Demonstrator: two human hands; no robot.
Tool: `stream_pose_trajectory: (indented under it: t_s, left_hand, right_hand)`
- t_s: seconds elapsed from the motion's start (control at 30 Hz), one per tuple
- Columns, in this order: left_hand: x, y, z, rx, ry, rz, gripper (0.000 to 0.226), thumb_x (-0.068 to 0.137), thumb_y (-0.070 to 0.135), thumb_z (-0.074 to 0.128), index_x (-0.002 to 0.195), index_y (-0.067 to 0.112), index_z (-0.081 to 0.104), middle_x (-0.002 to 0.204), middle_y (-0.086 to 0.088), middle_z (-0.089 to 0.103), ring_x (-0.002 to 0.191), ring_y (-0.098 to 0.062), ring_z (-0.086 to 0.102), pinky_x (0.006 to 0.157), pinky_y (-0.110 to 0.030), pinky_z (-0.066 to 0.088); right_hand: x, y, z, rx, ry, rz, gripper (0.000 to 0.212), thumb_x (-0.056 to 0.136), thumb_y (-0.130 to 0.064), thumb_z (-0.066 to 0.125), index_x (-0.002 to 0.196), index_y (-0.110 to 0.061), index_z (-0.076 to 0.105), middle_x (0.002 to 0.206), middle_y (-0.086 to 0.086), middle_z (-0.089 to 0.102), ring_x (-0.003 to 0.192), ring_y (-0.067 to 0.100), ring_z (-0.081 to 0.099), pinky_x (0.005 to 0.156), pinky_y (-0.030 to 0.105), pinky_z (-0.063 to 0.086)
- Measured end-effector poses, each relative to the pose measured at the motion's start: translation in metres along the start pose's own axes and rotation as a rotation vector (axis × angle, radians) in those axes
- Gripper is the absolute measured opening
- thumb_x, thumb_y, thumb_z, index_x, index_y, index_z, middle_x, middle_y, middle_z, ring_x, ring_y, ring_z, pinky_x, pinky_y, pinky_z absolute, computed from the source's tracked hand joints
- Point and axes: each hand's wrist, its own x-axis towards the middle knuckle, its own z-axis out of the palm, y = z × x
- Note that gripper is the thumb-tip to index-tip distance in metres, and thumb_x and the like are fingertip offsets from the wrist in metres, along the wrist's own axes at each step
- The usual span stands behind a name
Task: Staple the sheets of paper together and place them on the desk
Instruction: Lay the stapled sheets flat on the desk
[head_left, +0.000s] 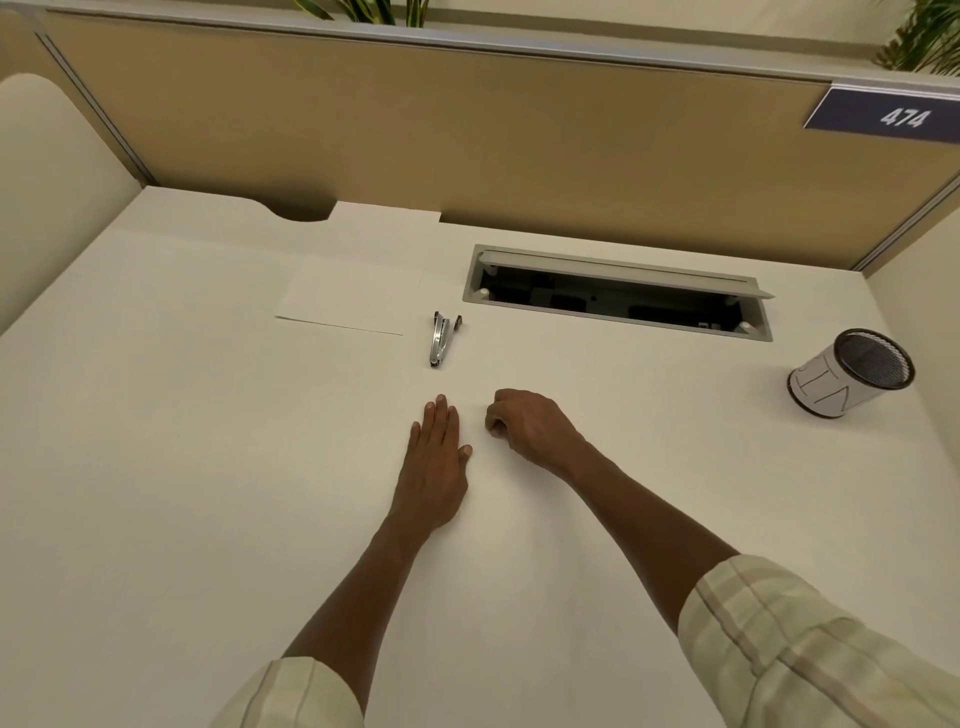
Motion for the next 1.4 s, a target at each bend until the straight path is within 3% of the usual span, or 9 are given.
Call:
stream_pose_trajectory:
  t_s: [0.37, 0.57, 0.73, 0.9, 1.07, 1.2, 1.4]
  left_hand:
    - [0.000, -0.001, 0.000, 0.003, -0.019, -0.010, 0.067, 0.093, 0.039, 0.007, 0.149, 0.002, 0.015, 0.160, -0.014, 0.005, 0.148, -0.027, 0.001, 0.118, -0.038, 0.004]
    - [-0.001, 0.000, -0.001, -0.013, 0.000, 0.004, 0.067, 0.094, 0.039, 0.008, 0.149, 0.002, 0.016, 0.159, -0.014, 0.006, 0.148, -0.027, 0.003, 0.119, -0.039, 0.005]
    - [0.000, 0.001, -0.002, -0.029, -0.004, -0.003, 0.070, 0.092, 0.040, 0.006, 0.149, 0.002, 0.017, 0.160, -0.014, 0.006, 0.148, -0.027, 0.003, 0.118, -0.038, 0.004]
    - [0.000, 0.002, -0.004, -0.013, -0.007, -0.007, 0.069, 0.092, 0.039, 0.006, 0.148, 0.001, 0.018, 0.159, -0.015, 0.008, 0.148, -0.028, 0.005, 0.118, -0.038, 0.005]
    - [-0.001, 0.006, -0.006, -0.017, -0.025, -0.034, 0.065, 0.094, 0.037, 0.008, 0.148, 0.001, 0.017, 0.160, -0.016, 0.006, 0.148, -0.029, 0.004, 0.119, -0.042, 0.007]
    - [0.001, 0.016, -0.004, -0.053, -0.039, -0.057, 0.055, 0.102, 0.024, 0.029, 0.149, 0.000, 0.013, 0.160, -0.016, 0.000, 0.148, -0.029, -0.003, 0.120, -0.044, 0.005]
    - [0.013, 0.054, 0.007, -0.071, -0.044, 0.009, 0.055, 0.102, 0.024, 0.031, 0.149, 0.000, 0.014, 0.160, -0.015, 0.001, 0.148, -0.028, -0.001, 0.120, -0.045, 0.006]
  right_hand:
    - [0.004, 0.008, -0.001, 0.311, -0.025, 0.175, 0.015, 0.082, -0.001, 0.066, 0.093, -0.003, 0.076, 0.095, 0.009, 0.076, 0.086, 0.021, 0.069, 0.073, 0.023, 0.048]
    - [0.004, 0.001, -0.001, 0.179, -0.075, 0.137, 0.013, 0.083, -0.008, 0.064, 0.087, -0.002, 0.076, 0.086, 0.012, 0.071, 0.071, 0.018, 0.056, 0.055, 0.016, 0.030]
    - [0.000, -0.003, 0.001, -0.034, -0.050, 0.005, 0.020, 0.087, -0.005, 0.051, 0.075, 0.004, 0.064, 0.078, 0.017, 0.059, 0.069, 0.030, 0.054, 0.060, 0.036, 0.038]
    - [-0.004, -0.004, 0.003, -0.050, -0.049, -0.020, 0.020, 0.089, -0.004, 0.048, 0.075, 0.004, 0.058, 0.080, 0.019, 0.056, 0.070, 0.031, 0.052, 0.062, 0.043, 0.041]
    - [-0.013, -0.002, 0.000, 0.112, -0.045, 0.076, 0.021, 0.094, -0.007, 0.045, 0.073, -0.008, 0.048, 0.079, 0.010, 0.048, 0.071, 0.021, 0.041, 0.063, 0.027, 0.025]
    - [-0.030, 0.008, -0.007, 0.281, -0.009, 0.219, 0.022, 0.092, -0.009, 0.046, 0.071, -0.007, 0.050, 0.080, 0.009, 0.057, 0.075, 0.024, 0.051, 0.065, 0.033, 0.039]
    - [-0.063, 0.034, -0.032, 0.457, 0.143, 0.396, 0.027, 0.094, -0.015, 0.049, 0.077, 0.004, 0.056, 0.083, 0.015, 0.065, 0.080, 0.024, 0.059, 0.071, 0.038, 0.048]
